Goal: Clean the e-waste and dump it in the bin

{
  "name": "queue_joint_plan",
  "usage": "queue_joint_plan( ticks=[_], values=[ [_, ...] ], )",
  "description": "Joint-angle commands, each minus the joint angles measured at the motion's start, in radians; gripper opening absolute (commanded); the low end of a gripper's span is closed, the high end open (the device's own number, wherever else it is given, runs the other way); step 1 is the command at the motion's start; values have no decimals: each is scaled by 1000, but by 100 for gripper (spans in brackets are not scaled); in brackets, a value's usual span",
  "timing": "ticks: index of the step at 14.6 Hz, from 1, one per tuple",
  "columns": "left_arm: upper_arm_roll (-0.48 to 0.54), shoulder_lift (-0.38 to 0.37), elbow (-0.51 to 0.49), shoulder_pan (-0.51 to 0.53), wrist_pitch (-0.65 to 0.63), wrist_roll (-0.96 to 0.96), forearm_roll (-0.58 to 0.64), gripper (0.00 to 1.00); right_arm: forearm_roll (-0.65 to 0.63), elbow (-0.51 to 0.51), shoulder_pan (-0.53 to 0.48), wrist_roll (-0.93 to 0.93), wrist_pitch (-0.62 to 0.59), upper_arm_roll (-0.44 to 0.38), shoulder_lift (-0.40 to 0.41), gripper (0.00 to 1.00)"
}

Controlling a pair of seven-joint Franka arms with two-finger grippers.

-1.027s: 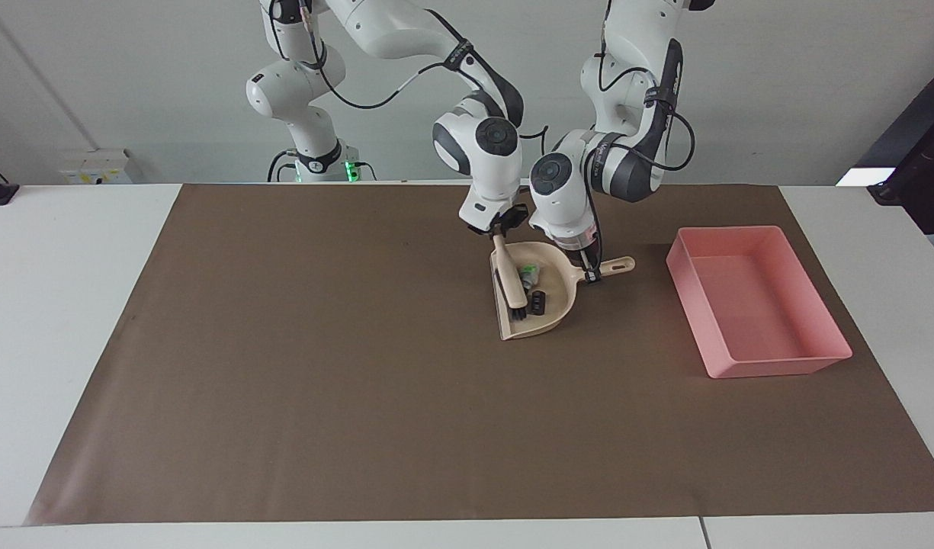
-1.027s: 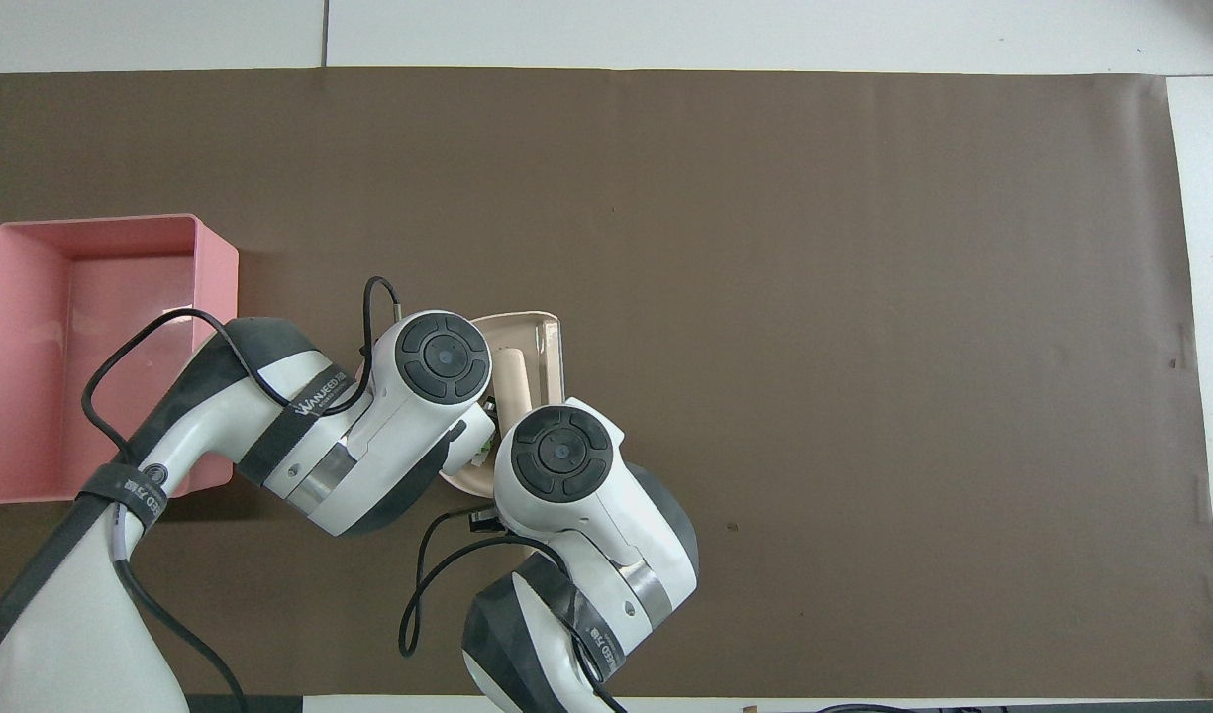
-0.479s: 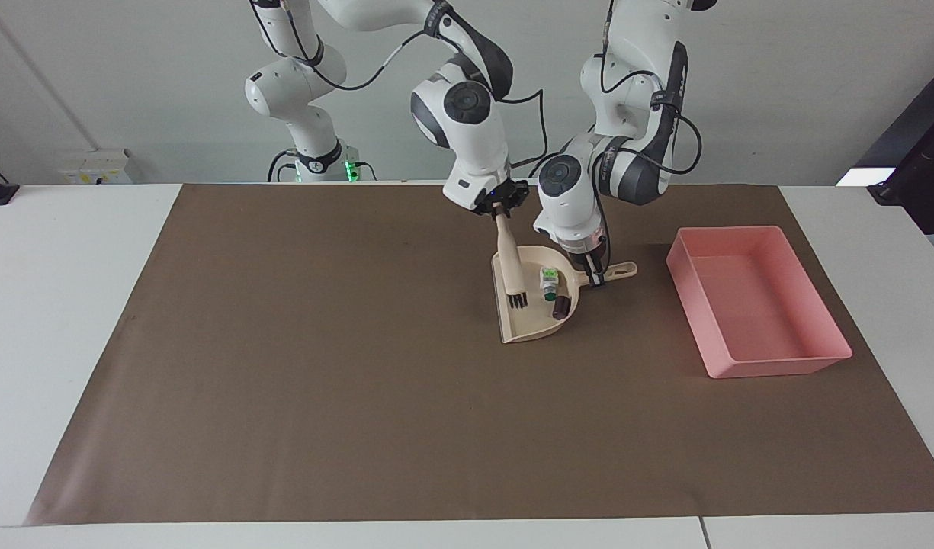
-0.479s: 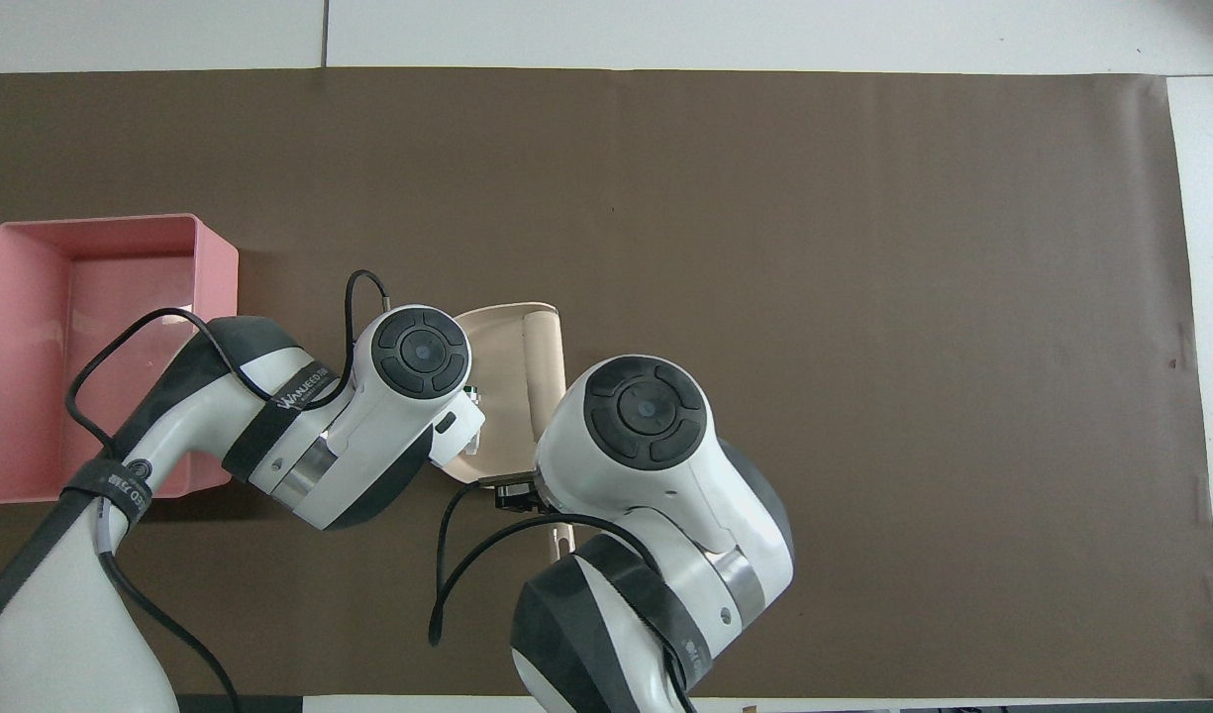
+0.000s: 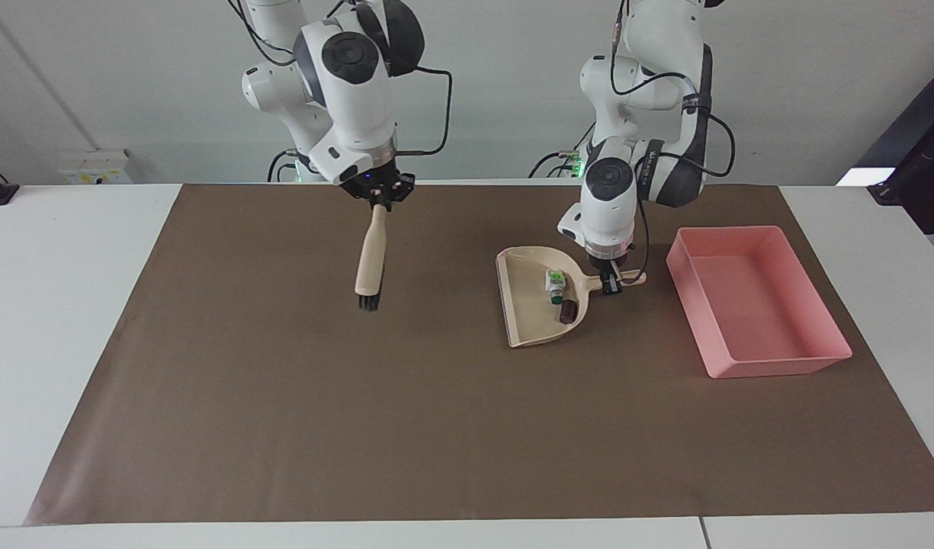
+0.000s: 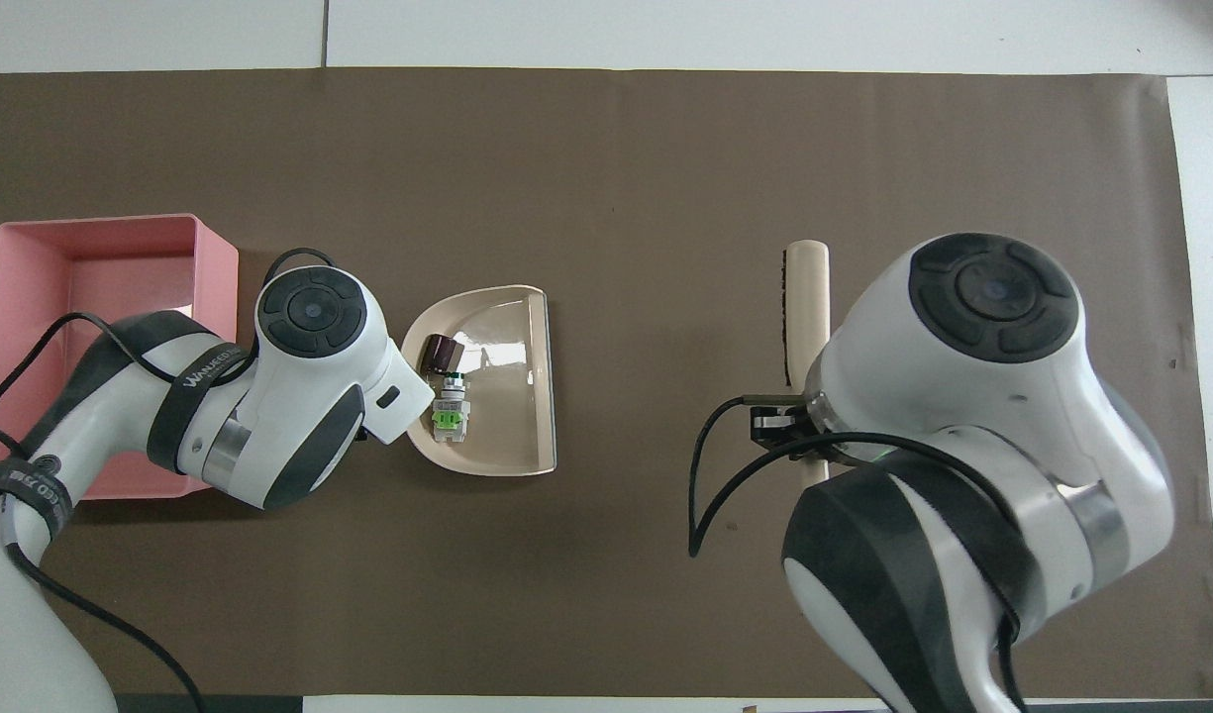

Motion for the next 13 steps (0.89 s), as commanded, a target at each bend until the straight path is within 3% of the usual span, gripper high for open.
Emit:
queue_joint_plan(
  ticks=[1,5,8,13],
  values=[
    [-1,-87,-7,82,-1,105,-28,0,-51,-101,-181,-199,47,16,-33,0],
    [7,-89,132,214,-127,296,-68,0,-109,-301,-410,-489,264,16,-67,0],
    [8,-82,227,367,-202,468,-160,0,-120,-390,-517,-578,396,16,-66,1],
    [8,-41,336,597,-254,735,-244,0,-142,-447,-597,-684,420,16,-52,2]
  ],
)
